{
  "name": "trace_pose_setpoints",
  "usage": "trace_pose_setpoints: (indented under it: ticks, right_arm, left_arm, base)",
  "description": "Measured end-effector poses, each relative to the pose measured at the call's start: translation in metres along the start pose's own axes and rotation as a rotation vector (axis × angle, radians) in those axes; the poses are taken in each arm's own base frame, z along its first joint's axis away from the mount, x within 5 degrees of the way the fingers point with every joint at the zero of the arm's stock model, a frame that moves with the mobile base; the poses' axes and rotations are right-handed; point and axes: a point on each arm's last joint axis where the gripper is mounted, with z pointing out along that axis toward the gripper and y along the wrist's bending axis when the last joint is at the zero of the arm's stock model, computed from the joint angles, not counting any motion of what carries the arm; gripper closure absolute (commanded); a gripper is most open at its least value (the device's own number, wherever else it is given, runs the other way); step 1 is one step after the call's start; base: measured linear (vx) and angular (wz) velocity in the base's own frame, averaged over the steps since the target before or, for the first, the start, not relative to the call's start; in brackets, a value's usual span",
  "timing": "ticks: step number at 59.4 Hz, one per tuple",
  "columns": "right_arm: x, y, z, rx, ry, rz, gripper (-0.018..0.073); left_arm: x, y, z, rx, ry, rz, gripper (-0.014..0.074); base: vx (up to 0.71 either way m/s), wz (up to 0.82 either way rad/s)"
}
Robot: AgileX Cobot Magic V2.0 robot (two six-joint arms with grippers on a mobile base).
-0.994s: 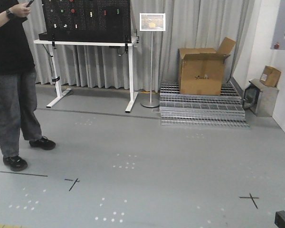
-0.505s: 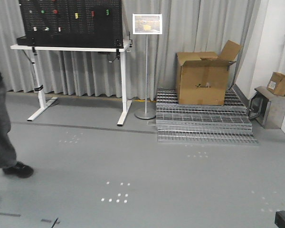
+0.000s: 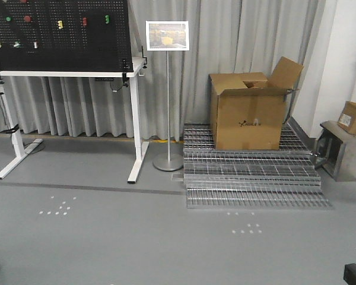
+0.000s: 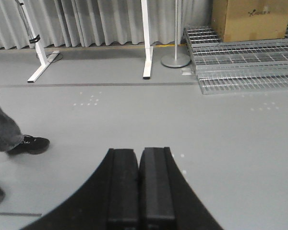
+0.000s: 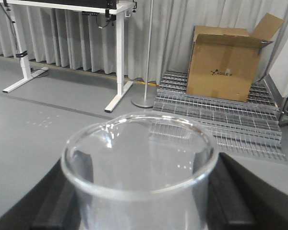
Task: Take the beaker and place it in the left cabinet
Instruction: 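Drive the base across the room toward the white cabinet, then drive up to the open cabinet shelf holding the blue tray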
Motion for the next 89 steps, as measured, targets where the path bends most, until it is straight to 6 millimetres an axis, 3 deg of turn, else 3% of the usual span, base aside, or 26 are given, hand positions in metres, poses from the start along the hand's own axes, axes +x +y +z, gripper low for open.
trace_pose_setpoints:
  ticks: [42,89]
  right_arm:
    - [0.0,0.0,0.0,0.0,0.0,0.0,0.0563]
    - [0.0,0.0,0.0,0.0,0.0,0.0,0.0563]
  left_arm:
    - [0.0,0.0,0.0,0.0,0.0,0.0,0.0593]
    - [0.0,0.0,0.0,0.0,0.0,0.0,0.0593]
  base:
    - [0.7,-0.11]
    - [0.58,-0.66]
